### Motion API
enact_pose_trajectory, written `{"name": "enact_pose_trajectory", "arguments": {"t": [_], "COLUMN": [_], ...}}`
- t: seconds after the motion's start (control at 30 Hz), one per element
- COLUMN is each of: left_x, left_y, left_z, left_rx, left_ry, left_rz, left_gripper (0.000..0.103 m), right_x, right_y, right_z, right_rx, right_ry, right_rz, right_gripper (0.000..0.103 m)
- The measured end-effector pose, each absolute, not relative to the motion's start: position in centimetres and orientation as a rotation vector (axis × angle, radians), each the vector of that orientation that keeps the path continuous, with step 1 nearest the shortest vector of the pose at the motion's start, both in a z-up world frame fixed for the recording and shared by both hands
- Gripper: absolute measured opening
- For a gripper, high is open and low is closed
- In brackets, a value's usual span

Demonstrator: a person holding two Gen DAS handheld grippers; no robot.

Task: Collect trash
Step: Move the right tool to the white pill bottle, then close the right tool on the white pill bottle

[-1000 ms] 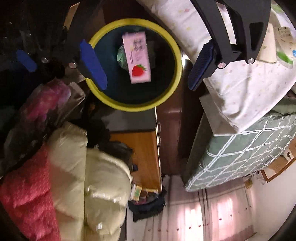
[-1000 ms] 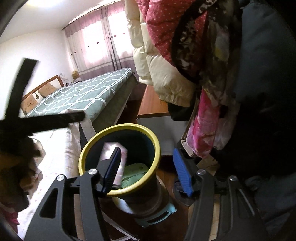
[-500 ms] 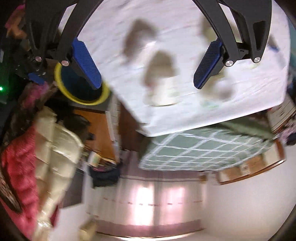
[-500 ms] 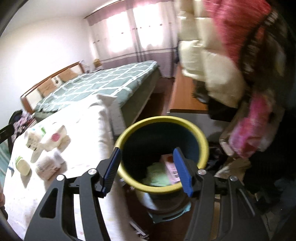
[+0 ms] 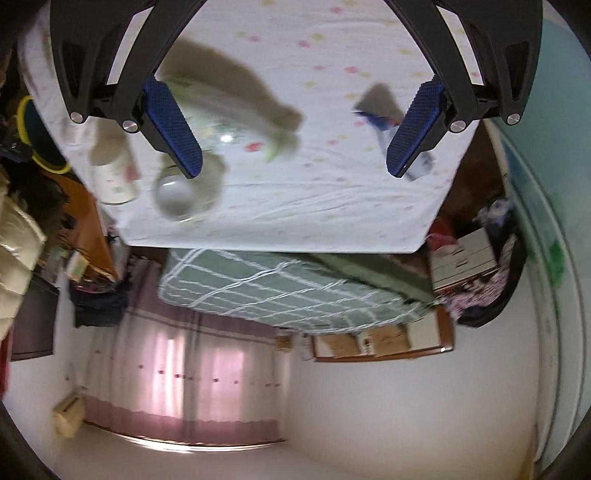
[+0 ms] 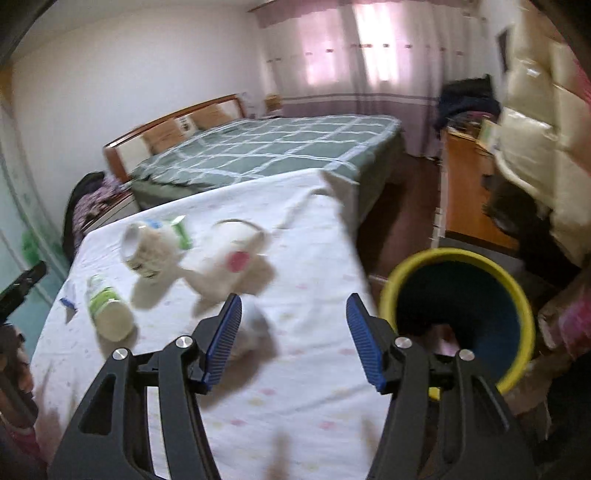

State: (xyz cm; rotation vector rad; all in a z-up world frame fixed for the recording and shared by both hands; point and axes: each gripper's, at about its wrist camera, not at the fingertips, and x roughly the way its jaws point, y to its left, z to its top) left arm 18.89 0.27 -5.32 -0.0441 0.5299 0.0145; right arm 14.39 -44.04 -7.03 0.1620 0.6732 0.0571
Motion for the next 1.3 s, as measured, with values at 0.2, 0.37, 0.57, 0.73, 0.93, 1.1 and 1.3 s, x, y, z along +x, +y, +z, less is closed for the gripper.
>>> {"name": "enact_pose_trajectory", "arguments": {"t": [0.2, 0.37, 0.57, 0.73, 0.93, 1.1, 1.3], "left_x": [19.2, 19.7, 19.5, 19.6, 19.6, 19.5, 19.6], "left_y": [2.5, 1.0, 0.2, 0.5, 0.4, 0.4, 0.2], "left_z": [-7.2, -7.9, -7.7, -8.0, -7.9, -7.9, -8.0], "left_rx": [-0.096, -0.083, -0.085, -0.106, -0.096, -0.095, -0.093], "left_ry": [0.529, 0.544, 0.544, 0.558, 0.552, 0.554, 0.556], "left_rz": [0.005, -0.037, -0.060, -0.067, -0.068, -0.072, -0.075], "left_gripper": [0.098, 0.098, 0.098, 0.098, 0.098, 0.098, 0.098], "right_x": [16.7, 18.7, 19.7, 20.0, 20.0, 19.4, 19.2], "right_y": [-40.0, -38.4, -37.8, -37.7, -37.7, -38.3, -41.8], "right_z": [-7.7, -9.5, -11.3, -11.9, -12.2, -11.8, -10.3], "right_rx": [0.058, -0.004, -0.030, -0.045, -0.040, -0.013, 0.065], "right_ry": [0.704, 0.772, 0.822, 0.831, 0.827, 0.812, 0.774], "right_rz": [0.228, 0.273, 0.285, 0.287, 0.286, 0.280, 0.180], "right_gripper": [0.083, 0.088, 0.090, 0.088, 0.087, 0.087, 0.087]}}
